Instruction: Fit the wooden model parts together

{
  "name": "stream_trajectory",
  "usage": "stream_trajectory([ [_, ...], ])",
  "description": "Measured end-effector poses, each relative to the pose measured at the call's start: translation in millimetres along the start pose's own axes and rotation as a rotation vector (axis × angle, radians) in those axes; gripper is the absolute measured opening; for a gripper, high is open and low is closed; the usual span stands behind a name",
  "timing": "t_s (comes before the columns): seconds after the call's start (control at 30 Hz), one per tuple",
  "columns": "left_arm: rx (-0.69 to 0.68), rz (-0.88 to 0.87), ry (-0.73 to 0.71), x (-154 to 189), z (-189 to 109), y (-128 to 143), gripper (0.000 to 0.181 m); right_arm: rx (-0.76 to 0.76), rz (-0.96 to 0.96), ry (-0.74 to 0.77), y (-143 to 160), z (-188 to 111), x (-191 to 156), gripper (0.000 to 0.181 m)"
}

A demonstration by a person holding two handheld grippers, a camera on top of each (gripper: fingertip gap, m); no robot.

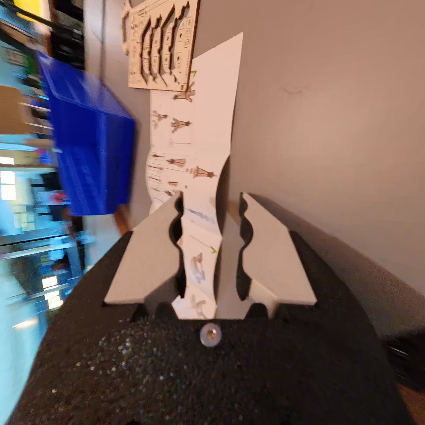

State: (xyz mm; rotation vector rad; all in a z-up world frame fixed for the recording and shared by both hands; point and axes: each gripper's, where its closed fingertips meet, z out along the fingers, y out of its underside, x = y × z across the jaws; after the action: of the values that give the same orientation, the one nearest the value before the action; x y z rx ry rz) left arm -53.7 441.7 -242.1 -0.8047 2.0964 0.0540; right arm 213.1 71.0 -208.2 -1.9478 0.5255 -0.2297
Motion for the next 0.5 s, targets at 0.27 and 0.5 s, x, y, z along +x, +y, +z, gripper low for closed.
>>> stream_trajectory([
  [0.27,-0.085,0.263,-0.546,-63.2,-6.3,-13.0,0.000,0.078,0.034,-0.286,-50.7,7.2,-85.7,0.058],
  [0.5,0.199,0.158,-0.979,-152.2,-134.4,-118.2,0.000,0.217,0.451,-0.818,-143.5,12.6,-177.7,0.089],
])
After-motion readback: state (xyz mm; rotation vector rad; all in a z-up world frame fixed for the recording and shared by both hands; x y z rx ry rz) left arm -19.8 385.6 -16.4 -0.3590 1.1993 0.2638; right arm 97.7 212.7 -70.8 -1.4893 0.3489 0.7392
